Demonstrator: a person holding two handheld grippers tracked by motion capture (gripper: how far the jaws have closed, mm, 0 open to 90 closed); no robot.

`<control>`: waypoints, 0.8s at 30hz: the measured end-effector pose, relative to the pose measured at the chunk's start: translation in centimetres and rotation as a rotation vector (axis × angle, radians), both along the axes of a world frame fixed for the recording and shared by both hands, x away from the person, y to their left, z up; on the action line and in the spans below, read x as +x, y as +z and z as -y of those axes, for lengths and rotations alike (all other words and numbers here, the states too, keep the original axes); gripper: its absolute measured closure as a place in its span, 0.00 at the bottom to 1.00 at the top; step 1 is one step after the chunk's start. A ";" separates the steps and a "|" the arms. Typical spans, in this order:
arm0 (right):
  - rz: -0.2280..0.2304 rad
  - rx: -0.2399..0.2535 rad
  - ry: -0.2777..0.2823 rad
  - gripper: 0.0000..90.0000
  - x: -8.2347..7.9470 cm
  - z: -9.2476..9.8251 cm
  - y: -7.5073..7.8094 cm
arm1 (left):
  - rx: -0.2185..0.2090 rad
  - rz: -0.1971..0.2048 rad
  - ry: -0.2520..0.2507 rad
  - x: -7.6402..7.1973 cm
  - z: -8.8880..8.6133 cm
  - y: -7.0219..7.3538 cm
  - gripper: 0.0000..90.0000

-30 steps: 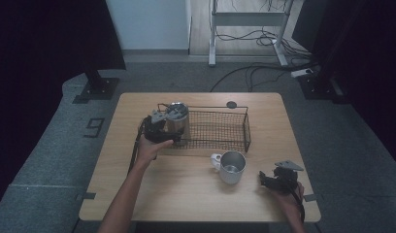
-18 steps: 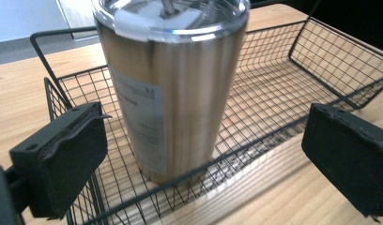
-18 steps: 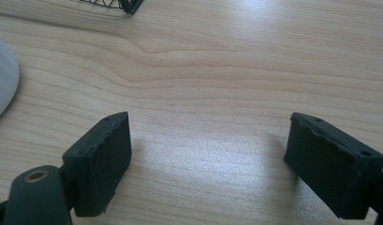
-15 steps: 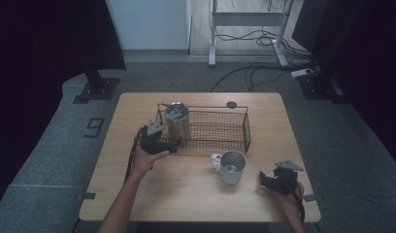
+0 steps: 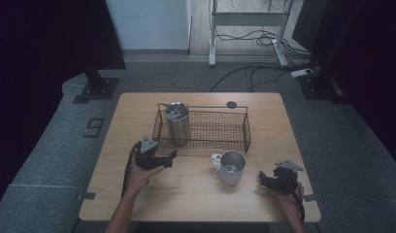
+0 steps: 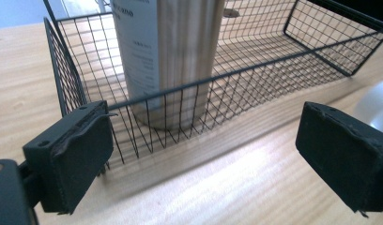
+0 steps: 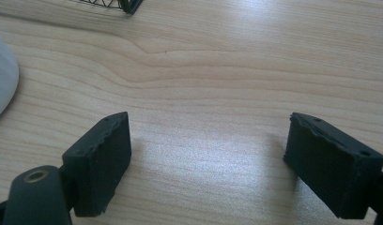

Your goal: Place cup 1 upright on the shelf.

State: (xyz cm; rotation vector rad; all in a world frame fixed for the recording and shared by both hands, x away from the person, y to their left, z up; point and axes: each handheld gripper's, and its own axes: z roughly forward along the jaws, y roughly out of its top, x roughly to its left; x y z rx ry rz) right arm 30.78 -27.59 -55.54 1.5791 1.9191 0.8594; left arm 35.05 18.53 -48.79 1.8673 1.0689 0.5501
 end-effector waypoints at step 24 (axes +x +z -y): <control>-0.004 0.003 0.003 0.15 0.0 0.0 0.0 | -0.002 -0.098 0.007 -3.3 -1.9 -3.2 0.07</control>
